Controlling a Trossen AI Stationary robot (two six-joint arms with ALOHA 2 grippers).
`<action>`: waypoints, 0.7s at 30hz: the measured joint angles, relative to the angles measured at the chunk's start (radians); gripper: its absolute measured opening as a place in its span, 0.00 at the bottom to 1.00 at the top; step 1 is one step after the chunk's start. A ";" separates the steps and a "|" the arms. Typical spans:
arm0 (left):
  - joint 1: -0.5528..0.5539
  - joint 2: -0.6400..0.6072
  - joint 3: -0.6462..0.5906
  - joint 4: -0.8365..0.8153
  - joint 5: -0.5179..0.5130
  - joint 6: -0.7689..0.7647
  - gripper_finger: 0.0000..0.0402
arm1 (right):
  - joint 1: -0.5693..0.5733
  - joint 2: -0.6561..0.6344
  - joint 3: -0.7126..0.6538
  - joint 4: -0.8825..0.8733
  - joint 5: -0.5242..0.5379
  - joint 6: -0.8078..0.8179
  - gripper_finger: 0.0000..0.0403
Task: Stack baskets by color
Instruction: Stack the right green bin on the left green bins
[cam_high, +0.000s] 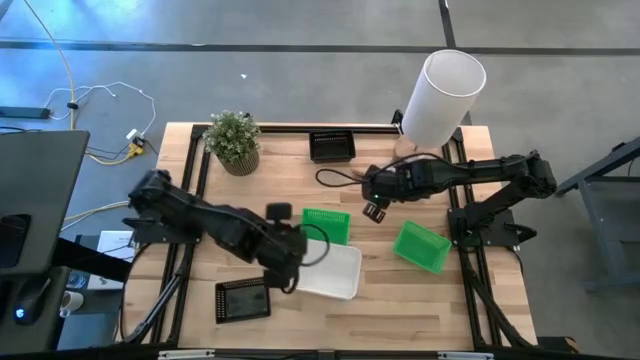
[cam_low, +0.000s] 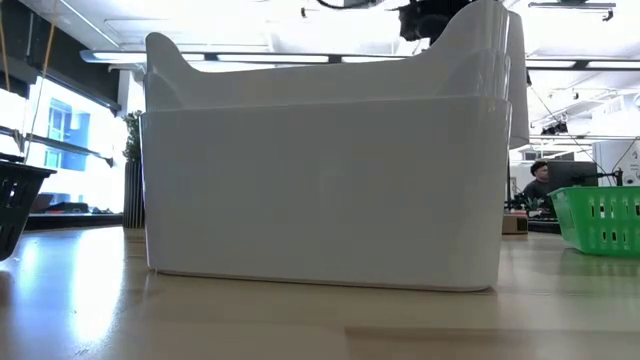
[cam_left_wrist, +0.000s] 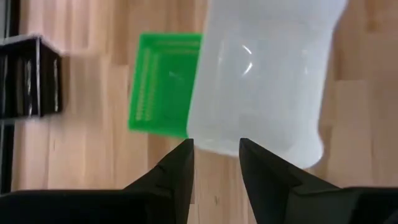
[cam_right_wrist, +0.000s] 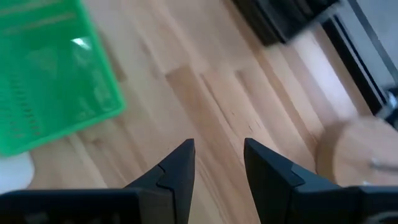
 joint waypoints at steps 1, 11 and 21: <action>0.006 -0.031 -0.038 0.007 -0.003 -0.023 0.29 | 0.000 0.000 0.000 0.016 -0.017 -0.031 0.31; 0.055 -0.310 -0.414 0.128 -0.041 -0.188 0.29 | -0.022 0.000 0.000 0.242 -0.222 -0.250 0.31; 0.110 -0.498 -0.657 0.192 -0.037 -0.255 0.29 | -0.077 0.018 0.000 0.288 -0.230 -0.314 0.31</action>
